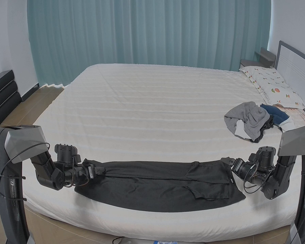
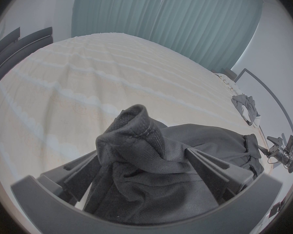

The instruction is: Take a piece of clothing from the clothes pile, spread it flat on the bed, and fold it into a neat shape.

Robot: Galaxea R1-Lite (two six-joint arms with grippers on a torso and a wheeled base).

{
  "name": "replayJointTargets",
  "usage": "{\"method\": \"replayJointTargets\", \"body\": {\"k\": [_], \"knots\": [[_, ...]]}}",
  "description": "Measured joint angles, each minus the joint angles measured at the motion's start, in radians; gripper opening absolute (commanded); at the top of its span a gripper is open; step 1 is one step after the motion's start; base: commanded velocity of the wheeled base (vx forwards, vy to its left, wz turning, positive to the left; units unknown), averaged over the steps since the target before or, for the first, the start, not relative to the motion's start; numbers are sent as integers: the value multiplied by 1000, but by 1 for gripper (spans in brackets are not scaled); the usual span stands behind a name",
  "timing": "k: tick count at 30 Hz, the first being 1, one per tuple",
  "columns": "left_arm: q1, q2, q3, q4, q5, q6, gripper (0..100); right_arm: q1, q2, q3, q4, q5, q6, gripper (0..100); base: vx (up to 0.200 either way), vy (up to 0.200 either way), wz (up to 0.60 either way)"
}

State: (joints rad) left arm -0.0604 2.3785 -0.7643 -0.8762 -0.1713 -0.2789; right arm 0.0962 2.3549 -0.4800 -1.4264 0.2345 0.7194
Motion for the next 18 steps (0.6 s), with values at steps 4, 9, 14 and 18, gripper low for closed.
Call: {"method": "replayJointTargets", "body": {"k": [4,9,14,18], "knots": [[-1,1,8,-1,0,2,0,0,0,0,0,0,0,100,0,0,0],[-3,0,16,-3,0,-1,0,0,0,-1,0,0,0,100,0,0,0],[1,-2,16,-21,0,-9,0,-5,1,-6,0,0,2,100,0,0,0],[10,-8,16,-29,0,-10,0,-12,2,-10,0,0,3,100,0,0,0]]}}
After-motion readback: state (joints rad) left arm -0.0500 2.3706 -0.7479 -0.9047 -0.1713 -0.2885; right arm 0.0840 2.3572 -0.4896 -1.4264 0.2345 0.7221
